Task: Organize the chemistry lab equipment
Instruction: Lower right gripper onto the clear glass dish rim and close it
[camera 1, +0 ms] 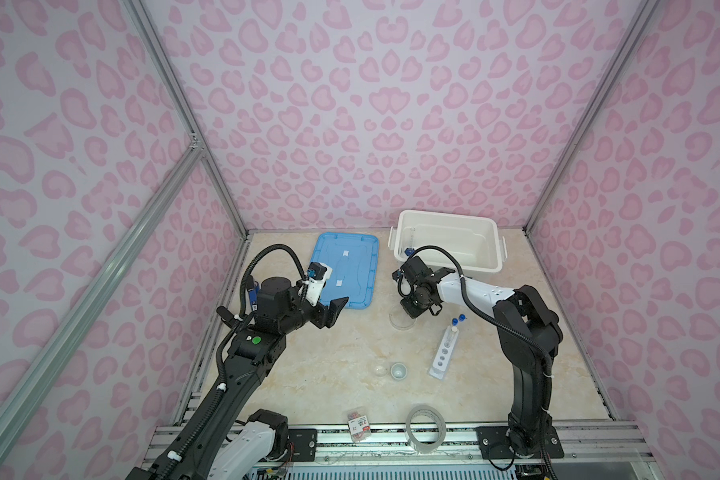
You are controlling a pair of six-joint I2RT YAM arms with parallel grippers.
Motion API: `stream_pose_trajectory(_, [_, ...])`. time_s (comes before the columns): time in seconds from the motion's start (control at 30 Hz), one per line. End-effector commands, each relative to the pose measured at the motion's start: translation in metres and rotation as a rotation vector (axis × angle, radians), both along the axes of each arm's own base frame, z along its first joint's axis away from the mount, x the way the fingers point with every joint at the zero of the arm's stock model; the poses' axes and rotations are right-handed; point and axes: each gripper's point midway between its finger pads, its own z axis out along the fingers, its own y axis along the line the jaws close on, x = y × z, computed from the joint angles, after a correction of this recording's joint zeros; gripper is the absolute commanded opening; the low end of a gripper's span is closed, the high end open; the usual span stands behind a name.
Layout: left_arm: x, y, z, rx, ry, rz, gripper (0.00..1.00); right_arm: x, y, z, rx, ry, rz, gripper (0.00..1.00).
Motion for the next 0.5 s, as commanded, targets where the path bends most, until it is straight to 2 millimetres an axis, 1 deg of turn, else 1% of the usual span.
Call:
stream_pose_trajectory(0.0, [0.0016,0.0001,0.0053,0.006,-0.018,-0.003,0.81,0.0006,0.0003,-0.0051,-0.006,0.000,0.009,0.21])
stream_pose_trajectory(0.47, [0.0023,-0.0004,0.0036,0.010,-0.014,-0.006,0.81,0.0005,0.0012,-0.0088,0.000,0.000,0.008,0.18])
